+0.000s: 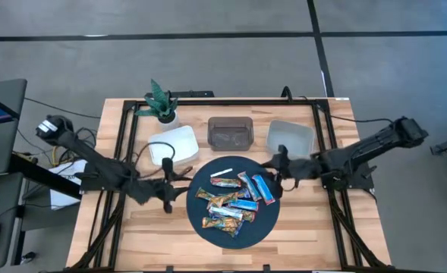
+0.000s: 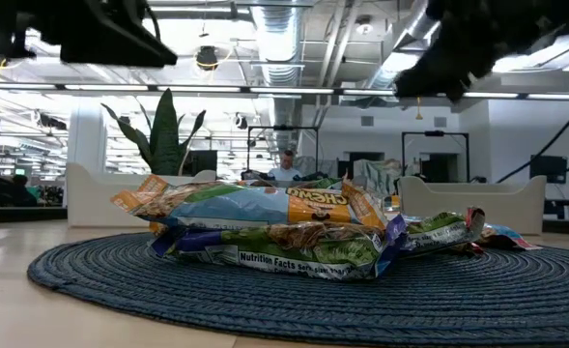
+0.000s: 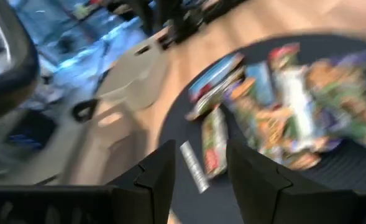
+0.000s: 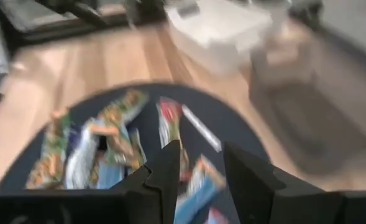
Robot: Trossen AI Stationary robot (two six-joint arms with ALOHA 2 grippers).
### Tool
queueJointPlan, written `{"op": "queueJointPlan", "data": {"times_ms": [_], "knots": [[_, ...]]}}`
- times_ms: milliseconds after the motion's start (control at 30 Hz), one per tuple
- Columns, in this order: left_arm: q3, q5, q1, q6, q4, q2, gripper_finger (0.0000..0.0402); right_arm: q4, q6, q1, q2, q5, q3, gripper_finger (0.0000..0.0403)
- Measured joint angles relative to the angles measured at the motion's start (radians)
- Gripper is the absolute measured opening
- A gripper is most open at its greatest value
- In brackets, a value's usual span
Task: Pick and place Granola Bars by type
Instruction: Put the red granola bar into the black bin
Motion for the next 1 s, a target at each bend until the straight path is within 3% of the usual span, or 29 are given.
{"op": "queueJointPlan", "data": {"times_ms": [167,367,733,1000], "knots": [[0.023,-0.128,-0.066,0.019,-0.002,0.05,0.0138,-0.108,0.174,0.016,0.054,0.044,0.0,0.0117],[0.026,-0.134,-0.071,0.023,-0.002,0.05,0.0138,-0.133,0.228,-0.016,0.119,0.001,0.0,0.0131],[0.026,-0.134,-0.068,0.004,-0.015,0.05,0.0138,-0.171,0.348,-0.016,0.217,-0.027,0.012,0.0245],[0.026,-0.134,-0.068,-0.068,-0.017,0.05,0.0138,-0.187,0.466,0.03,0.281,-0.036,0.012,0.0255]]}}
